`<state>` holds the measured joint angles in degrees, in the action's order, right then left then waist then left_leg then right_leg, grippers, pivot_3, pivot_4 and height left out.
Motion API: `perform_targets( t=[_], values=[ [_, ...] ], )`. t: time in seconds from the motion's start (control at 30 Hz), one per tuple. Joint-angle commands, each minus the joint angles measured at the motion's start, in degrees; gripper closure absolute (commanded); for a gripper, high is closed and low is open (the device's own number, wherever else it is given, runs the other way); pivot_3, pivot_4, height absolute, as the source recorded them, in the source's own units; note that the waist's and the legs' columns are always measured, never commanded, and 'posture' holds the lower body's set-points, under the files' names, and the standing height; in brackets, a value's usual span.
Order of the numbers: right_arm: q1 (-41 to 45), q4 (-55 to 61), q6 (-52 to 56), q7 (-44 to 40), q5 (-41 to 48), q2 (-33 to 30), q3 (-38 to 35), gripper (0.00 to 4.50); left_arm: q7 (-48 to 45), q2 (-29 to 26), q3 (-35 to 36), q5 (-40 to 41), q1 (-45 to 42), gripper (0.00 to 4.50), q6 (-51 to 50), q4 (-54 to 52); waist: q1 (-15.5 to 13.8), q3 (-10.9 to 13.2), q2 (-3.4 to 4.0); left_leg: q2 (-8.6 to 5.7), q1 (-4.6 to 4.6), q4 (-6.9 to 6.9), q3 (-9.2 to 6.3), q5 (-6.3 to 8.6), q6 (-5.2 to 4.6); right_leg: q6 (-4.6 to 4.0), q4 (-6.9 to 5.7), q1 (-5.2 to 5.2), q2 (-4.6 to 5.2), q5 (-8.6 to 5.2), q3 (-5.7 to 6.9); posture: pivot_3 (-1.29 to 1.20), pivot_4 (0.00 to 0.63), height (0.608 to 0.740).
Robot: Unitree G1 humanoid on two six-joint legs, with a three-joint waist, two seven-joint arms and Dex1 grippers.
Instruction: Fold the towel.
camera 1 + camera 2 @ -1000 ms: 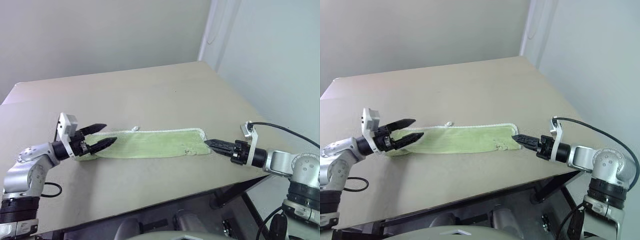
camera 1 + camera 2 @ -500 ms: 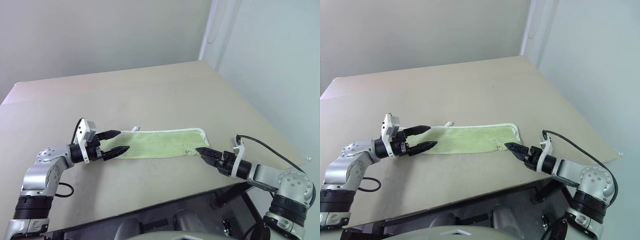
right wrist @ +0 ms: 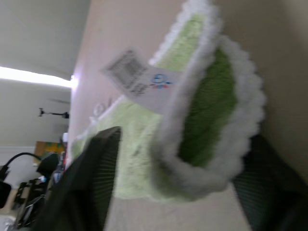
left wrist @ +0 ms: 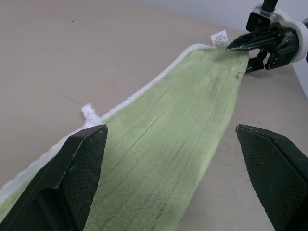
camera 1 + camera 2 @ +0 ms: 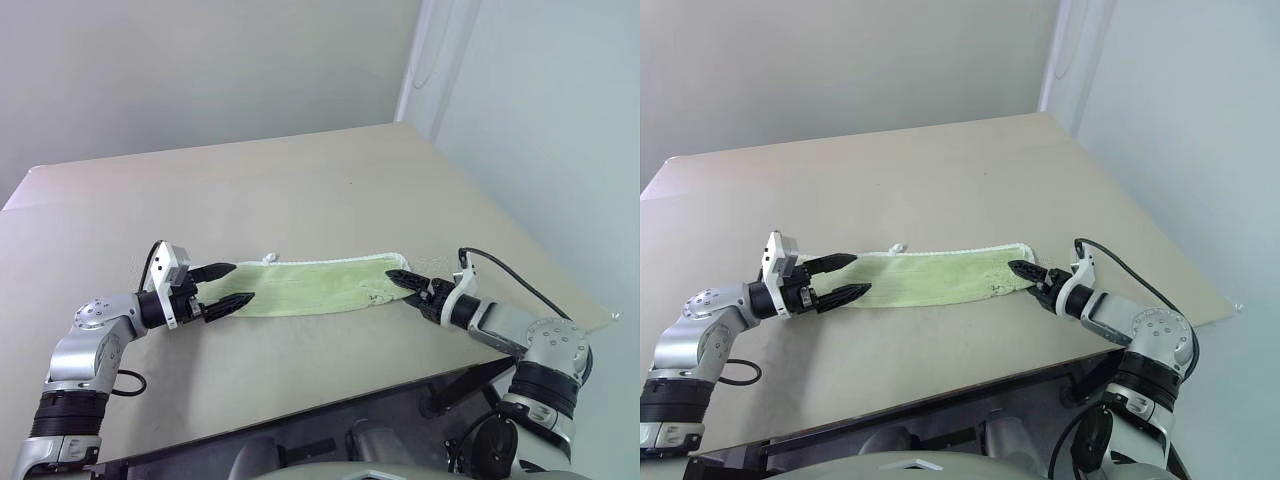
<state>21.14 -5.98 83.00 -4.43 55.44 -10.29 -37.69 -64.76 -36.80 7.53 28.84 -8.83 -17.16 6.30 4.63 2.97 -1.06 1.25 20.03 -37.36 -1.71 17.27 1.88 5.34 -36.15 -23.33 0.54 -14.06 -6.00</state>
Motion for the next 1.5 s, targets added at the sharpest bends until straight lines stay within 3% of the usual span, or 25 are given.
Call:
perform_targets(
  t=[0.03,0.2,0.3,0.43,0.57,0.63,1.1,1.33,1.5],
  values=[
    [-0.5,1.4,-0.3,-0.7,0.5,-1.4,0.0,2.66,-0.2,-0.4,1.6,-0.3,-1.3,0.00,2.0,1.0,0.0,0.0,0.02,0.00,0.03,0.04,0.00,0.00,0.00,0.00,0.01,-0.04,0.00,0.00,0.00,0.00,0.000,0.740],
    [0.3,0.6,-1.8,-0.5,1.3,-4.5,-2.8,4.47,-1.2,-0.4,1.8,-1.3,-1.6,0.00,5.4,5.2,0.0,0.0,0.02,-0.01,0.17,0.04,0.00,0.00,0.00,0.01,0.06,-0.13,0.02,0.01,0.00,0.00,0.000,0.740],
    [0.6,0.4,-2.3,-1.6,1.4,-9.0,-3.4,4.47,-1.8,-0.4,2.1,-1.5,-2.5,0.00,7.2,8.1,-0.7,0.1,0.14,-0.15,0.24,-0.08,-0.01,0.00,0.00,0.04,0.08,-0.11,0.08,0.00,-0.08,0.00,0.000,0.740],
    [2.5,-5.8,-4.7,-6.9,-0.6,-21.1,-3.9,4.47,-3.0,-0.7,2.4,-1.9,-3.9,0.00,9.4,11.9,-0.7,0.1,0.19,-0.25,0.30,-0.04,-0.04,0.00,0.00,0.14,0.12,-0.12,0.12,-0.06,-0.13,0.00,0.000,0.740],
    [5.6,-10.0,-8.3,-15.5,-4.4,-30.9,2.8,4.47,-3.9,-0.6,2.5,-2.4,-5.0,0.00,11.1,14.7,-0.4,0.1,0.27,-0.26,0.24,0.09,0.01,0.01,-0.02,0.16,0.15,-0.13,0.11,-0.08,-0.19,0.00,0.000,0.740],
    [7.9,-9.4,-9.7,-17.9,-5.8,-32.5,6.6,4.47,-4.0,-0.4,2.2,-2.8,-5.5,0.00,11.7,15.7,0.1,0.1,0.29,-0.22,0.22,0.15,0.02,0.02,-0.04,0.16,0.13,-0.13,0.03,-0.09,-0.21,0.00,0.000,0.740],
    [2.9,21.3,-13.0,-30.5,-6.9,-35.2,27.4,4.47,-1.8,-0.5,2.6,-2.5,-4.6,0.00,9.0,10.7,-0.8,0.1,0.27,-0.26,0.35,0.08,-0.05,0.04,-0.08,0.24,0.11,-0.24,0.13,-0.11,-0.19,0.00,0.000,0.740],
    [6.5,21.2,-15.2,-29.4,-10.8,-27.3,37.8,4.47,0.0,0.0,2.0,-2.7,-4.9,0.00,6.9,8.1,-0.5,0.1,0.25,-0.25,0.27,0.00,-0.03,0.03,-0.08,0.21,0.03,-0.22,0.09,-0.10,-0.19,0.00,0.000,0.740],
    [7.5,13.8,-18.7,-26.6,-18.2,-19.2,45.7,4.47,1.1,0.1,1.9,-2.9,-5.0,0.00,5.5,6.6,-0.6,0.1,0.20,-0.25,0.33,0.00,-0.08,0.03,-0.08,0.14,0.04,-0.24,0.09,-0.03,-0.16,0.00,0.000,0.740]
  ],
)
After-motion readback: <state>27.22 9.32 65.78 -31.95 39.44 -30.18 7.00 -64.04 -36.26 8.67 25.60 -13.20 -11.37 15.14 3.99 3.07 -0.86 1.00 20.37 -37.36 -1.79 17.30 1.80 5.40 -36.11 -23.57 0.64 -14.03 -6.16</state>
